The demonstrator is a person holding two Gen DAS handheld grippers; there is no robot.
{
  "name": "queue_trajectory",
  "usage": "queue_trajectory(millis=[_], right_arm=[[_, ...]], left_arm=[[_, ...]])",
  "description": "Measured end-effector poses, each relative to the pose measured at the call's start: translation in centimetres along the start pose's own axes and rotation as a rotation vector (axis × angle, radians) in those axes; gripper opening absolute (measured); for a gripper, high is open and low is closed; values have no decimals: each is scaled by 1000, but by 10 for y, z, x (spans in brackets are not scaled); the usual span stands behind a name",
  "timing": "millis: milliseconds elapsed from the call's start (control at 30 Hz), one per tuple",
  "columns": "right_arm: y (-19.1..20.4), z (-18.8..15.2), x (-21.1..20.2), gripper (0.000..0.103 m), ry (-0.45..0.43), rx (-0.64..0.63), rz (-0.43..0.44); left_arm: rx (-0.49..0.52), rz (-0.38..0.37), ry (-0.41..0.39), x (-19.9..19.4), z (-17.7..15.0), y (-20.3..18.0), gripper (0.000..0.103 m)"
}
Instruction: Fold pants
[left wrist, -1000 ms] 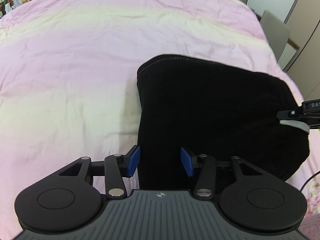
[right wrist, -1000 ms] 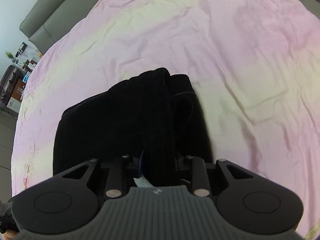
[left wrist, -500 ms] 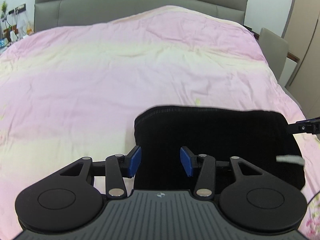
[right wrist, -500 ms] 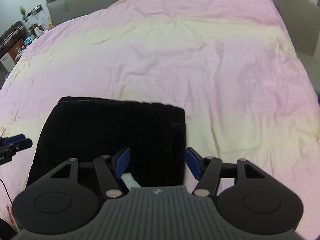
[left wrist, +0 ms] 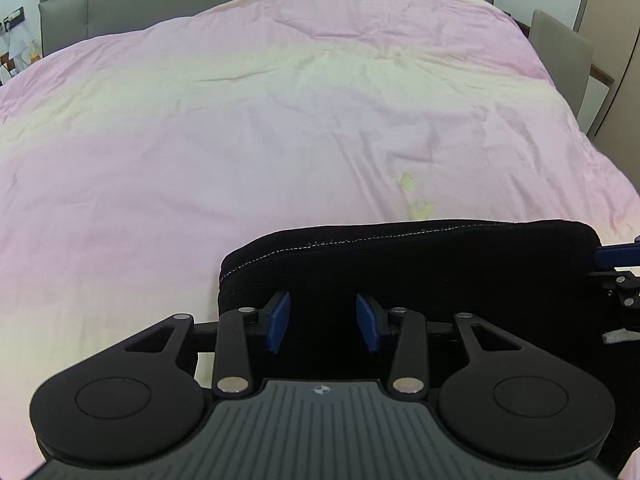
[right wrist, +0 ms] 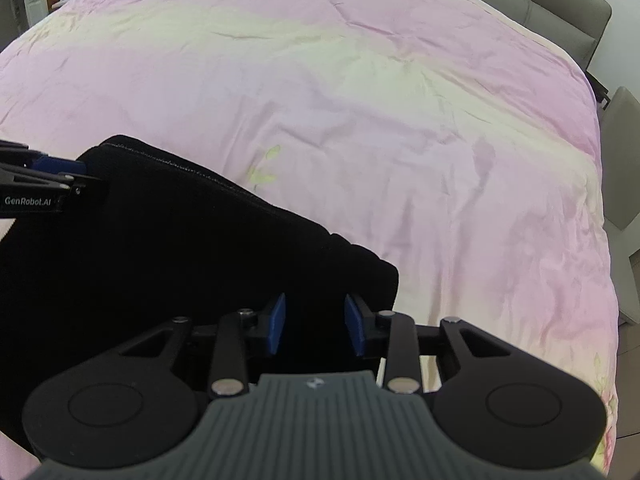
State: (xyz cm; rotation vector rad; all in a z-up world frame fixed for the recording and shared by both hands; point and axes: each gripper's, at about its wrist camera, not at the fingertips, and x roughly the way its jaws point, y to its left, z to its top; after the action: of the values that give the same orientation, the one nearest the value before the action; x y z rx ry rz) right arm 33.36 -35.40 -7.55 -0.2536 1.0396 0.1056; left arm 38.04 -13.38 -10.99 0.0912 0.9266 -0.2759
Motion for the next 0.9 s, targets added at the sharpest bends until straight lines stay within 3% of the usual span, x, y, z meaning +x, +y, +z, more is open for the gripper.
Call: queue_trajectory(millis=[200,267,367,533,733,900], right_arm=[[-22,6,30,30,52,137,58],[-17,6,29,30,53,118,38],[-8,4,13,30,30,83,11],[2,-19,-38,31,-100,93,20],[23,-77,-93,32,-143,132,62],[31,-120,-86,33,-151,160,56]], left_arm=[[-89,-24,80,25,2,12,45],[-58,-5,82,19,5,6,45],[-26,19,54,-11,6,-1,44],[10,-7,-63,-85,-20,-9,44],[45,-22,-77,-142,-76,-13,54],[68,-25,-99,-169,-110,-11,66]])
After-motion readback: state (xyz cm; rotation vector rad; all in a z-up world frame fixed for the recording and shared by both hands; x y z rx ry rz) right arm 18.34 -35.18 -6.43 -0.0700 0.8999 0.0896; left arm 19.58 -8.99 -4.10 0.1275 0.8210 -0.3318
